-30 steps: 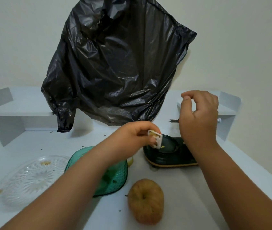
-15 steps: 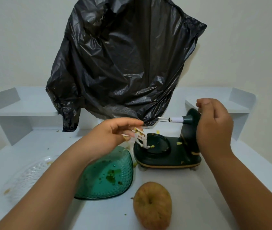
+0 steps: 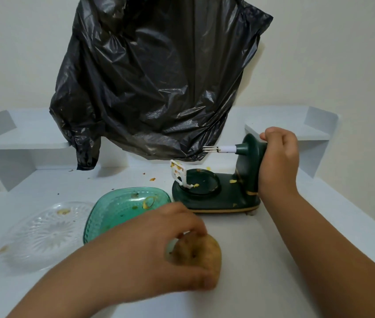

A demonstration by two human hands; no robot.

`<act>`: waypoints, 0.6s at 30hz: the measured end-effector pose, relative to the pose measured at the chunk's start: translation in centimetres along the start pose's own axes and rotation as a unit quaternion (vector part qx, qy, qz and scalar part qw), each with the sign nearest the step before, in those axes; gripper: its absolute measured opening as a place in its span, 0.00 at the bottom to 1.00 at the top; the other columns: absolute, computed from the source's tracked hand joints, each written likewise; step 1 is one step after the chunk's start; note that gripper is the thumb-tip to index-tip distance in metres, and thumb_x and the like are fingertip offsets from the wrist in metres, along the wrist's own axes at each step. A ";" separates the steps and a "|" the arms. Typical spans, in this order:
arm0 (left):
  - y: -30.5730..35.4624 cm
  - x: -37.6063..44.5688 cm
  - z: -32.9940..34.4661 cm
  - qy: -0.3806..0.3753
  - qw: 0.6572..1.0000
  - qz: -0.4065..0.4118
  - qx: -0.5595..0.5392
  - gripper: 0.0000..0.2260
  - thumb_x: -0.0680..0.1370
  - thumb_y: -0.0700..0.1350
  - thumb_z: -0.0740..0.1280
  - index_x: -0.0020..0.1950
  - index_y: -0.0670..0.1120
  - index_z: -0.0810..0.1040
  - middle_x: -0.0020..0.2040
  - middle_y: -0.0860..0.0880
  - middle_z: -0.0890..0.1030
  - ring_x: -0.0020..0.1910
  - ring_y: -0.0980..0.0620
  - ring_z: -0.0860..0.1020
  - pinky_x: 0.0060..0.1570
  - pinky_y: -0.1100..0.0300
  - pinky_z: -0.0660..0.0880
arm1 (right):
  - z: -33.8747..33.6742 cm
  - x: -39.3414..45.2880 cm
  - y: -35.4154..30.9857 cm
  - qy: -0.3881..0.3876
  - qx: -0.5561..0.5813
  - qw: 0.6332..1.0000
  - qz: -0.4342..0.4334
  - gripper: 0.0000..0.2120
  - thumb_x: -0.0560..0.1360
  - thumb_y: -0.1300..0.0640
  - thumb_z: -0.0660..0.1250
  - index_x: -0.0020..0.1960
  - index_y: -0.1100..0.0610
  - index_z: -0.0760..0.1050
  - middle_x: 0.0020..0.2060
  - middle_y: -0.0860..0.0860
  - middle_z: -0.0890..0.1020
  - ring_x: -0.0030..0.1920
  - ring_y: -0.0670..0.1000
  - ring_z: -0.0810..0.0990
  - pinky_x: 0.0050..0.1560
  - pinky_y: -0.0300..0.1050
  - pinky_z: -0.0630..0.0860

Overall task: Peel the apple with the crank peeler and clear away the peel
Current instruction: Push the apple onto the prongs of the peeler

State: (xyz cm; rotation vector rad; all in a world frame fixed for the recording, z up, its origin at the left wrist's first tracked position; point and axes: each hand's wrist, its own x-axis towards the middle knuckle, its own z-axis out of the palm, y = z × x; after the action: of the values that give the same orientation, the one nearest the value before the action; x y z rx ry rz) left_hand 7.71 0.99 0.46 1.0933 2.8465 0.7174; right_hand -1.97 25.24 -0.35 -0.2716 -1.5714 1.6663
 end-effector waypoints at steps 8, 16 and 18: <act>0.0 0.4 2.7 0.030 0.995 0.035 0.086 0.37 0.59 0.73 0.65 0.66 0.69 0.58 0.59 0.69 0.67 0.57 0.68 0.69 0.56 0.63 0.72 | 0.4 -2.0 0.9 -0.057 -0.088 0.968 -0.226 0.17 0.75 0.54 0.66 0.61 0.59 0.72 0.58 0.54 0.73 0.54 0.29 0.70 0.53 0.23 0.65; -1.3 3.5 -2.1 0.203 0.895 0.060 -0.393 0.18 0.67 0.55 0.72 0.56 0.59 0.79 0.54 0.54 0.81 0.51 0.51 0.81 0.45 0.55 0.78 | 0.4 -1.6 1.4 -0.086 -0.126 0.953 -0.260 0.15 0.73 0.60 0.66 0.59 0.57 0.75 0.56 0.52 0.76 0.54 0.31 0.71 0.52 0.23 0.65; -2.2 5.3 -3.4 0.250 0.829 0.040 -0.498 0.14 0.67 0.49 0.70 0.51 0.52 0.78 0.54 0.47 0.78 0.50 0.45 0.80 0.44 0.48 0.78 | 0.4 -1.6 1.3 -0.089 -0.125 0.954 -0.256 0.15 0.73 0.60 0.65 0.59 0.56 0.75 0.54 0.51 0.77 0.52 0.30 0.72 0.49 0.22 0.66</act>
State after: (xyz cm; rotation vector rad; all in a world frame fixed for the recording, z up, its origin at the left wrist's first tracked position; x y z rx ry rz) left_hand 1.71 1.53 3.38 0.8693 2.0454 2.3844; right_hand -1.72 23.97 -2.06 0.1585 -1.8008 1.1141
